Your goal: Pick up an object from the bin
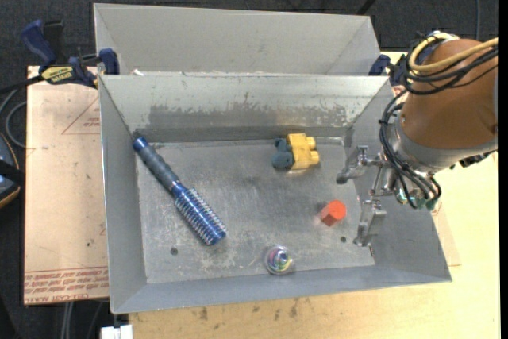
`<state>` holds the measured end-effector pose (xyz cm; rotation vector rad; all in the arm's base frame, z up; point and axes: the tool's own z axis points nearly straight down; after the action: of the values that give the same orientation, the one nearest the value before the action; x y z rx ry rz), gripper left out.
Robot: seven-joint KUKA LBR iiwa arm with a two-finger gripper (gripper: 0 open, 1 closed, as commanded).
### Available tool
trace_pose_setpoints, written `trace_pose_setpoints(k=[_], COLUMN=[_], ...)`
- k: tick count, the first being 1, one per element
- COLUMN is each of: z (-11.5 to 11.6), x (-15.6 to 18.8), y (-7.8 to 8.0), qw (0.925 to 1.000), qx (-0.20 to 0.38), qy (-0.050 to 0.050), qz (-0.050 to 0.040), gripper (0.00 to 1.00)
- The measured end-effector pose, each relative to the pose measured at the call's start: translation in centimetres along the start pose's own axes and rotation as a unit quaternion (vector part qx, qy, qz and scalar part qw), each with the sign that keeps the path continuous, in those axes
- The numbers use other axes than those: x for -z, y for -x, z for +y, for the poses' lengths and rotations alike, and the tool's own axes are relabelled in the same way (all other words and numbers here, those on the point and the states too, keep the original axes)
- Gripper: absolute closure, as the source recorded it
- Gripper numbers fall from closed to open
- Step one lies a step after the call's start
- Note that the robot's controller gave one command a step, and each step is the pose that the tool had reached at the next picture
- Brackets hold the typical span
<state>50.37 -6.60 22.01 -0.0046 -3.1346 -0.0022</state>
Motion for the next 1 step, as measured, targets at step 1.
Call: trace_pose_setpoints(k=[1], z=[-1.11], x=[-14.92], y=[2.47], qw=[0.9998], qx=[-0.016], qy=[0.0], qz=[-0.0099], gripper=[0.0])
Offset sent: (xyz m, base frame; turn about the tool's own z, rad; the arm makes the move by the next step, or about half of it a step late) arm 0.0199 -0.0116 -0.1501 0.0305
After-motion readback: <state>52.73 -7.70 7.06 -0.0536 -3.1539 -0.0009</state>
